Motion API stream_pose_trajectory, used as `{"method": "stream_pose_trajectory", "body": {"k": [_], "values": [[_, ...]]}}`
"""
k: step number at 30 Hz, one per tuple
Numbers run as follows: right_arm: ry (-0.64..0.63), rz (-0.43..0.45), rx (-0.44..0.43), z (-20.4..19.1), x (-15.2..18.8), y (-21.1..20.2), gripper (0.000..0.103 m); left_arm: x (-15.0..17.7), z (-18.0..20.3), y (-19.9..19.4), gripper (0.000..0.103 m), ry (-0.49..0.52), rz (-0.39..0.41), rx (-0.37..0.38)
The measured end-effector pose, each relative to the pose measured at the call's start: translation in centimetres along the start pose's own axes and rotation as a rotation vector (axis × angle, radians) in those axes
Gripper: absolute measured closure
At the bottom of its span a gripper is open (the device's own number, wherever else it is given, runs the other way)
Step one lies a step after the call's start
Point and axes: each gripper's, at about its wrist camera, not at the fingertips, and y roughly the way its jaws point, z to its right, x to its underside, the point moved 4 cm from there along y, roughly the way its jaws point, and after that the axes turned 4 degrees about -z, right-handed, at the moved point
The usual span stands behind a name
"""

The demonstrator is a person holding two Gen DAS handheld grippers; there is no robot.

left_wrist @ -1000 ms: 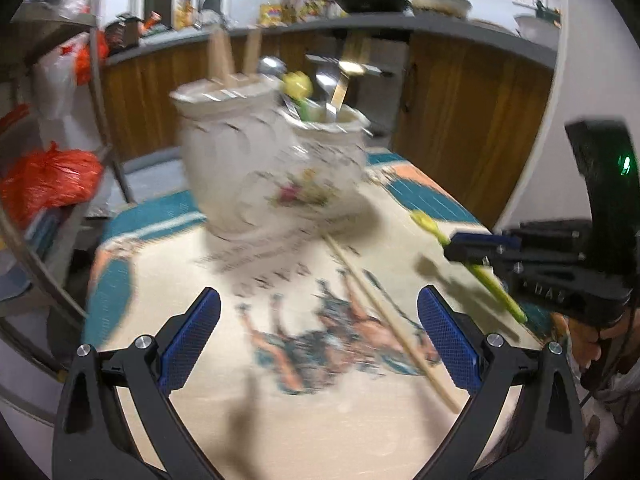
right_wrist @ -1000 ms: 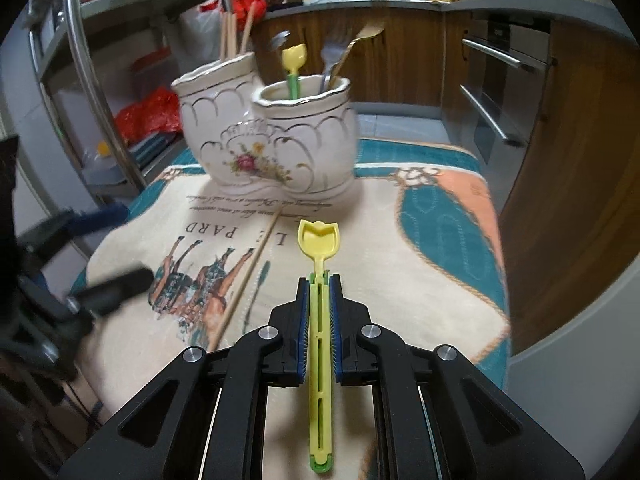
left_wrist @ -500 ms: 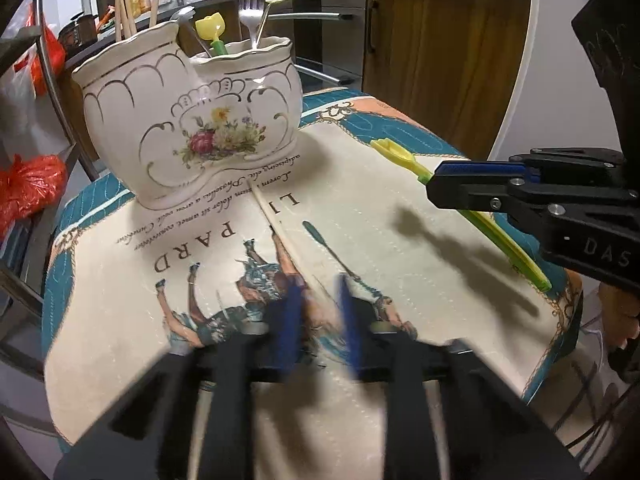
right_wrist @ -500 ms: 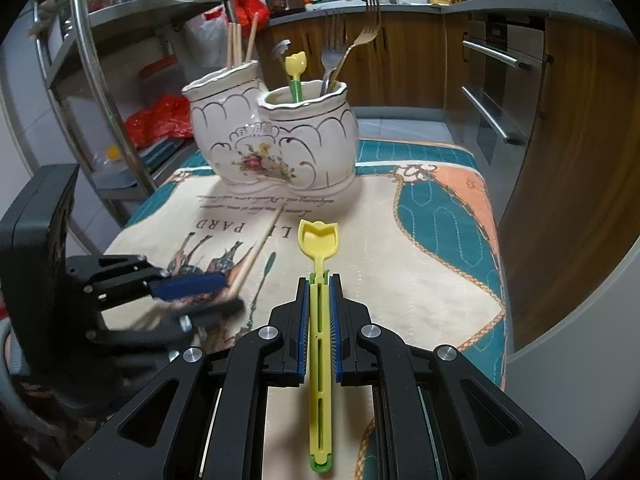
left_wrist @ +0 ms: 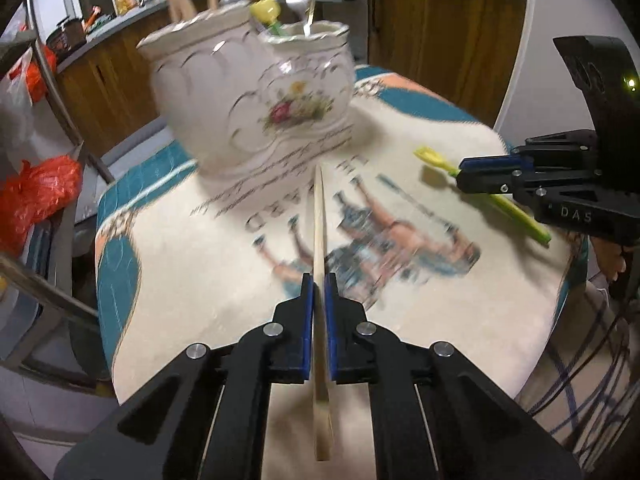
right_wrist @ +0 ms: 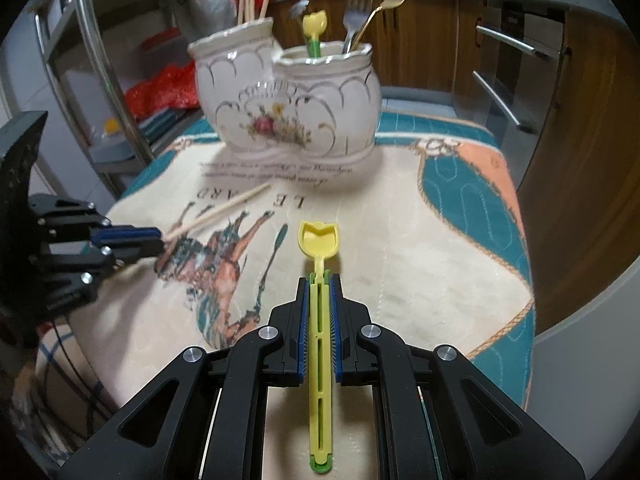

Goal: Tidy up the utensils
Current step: 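Carry the yellow spoon over the short cup while the left tool carries the chopstick over the tall cup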

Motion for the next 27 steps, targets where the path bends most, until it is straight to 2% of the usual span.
{"method": "stream_pose_trajectory", "body": {"k": [4,5,8,15,18,21,24,27], "values": [[-0.017,-0.028,0.018,-0.3,0.2,0.5,0.092,0.8,-0.6,0.1,0.092,-0.022,-0.019,0.005],[-0.023,-0.03,0.021,-0.3,0.2,0.5,0.09,0.8,-0.6,0.1,0.087,-0.024,-0.019,0.006],[-0.029,-0.031,0.031,-0.3,0.0,0.4,0.083,0.4,-0.3,0.5,0.084,-0.029,-0.015,0.011],[-0.019,-0.046,0.021,-0.1,-0.2,1.0,0.082,0.2,-0.5,0.8,0.085,-0.051,0.0,0.021],[-0.011,-0.04,0.024,0.0,-0.3,1.1,0.092,0.1,-0.8,0.9,0.095,-0.061,0.011,0.007],[-0.011,-0.031,0.014,0.0,-0.4,1.1,0.092,0.0,-1.0,1.0,0.097,-0.065,0.023,0.018],[-0.021,0.011,0.002,-0.4,-0.6,0.4,0.092,-0.1,-1.1,-0.1,0.097,-0.053,0.081,0.027],[-0.013,0.093,-0.034,-0.7,-1.3,-1.0,0.092,-0.7,-1.2,-2.4,0.097,-0.024,0.187,0.005]]}}
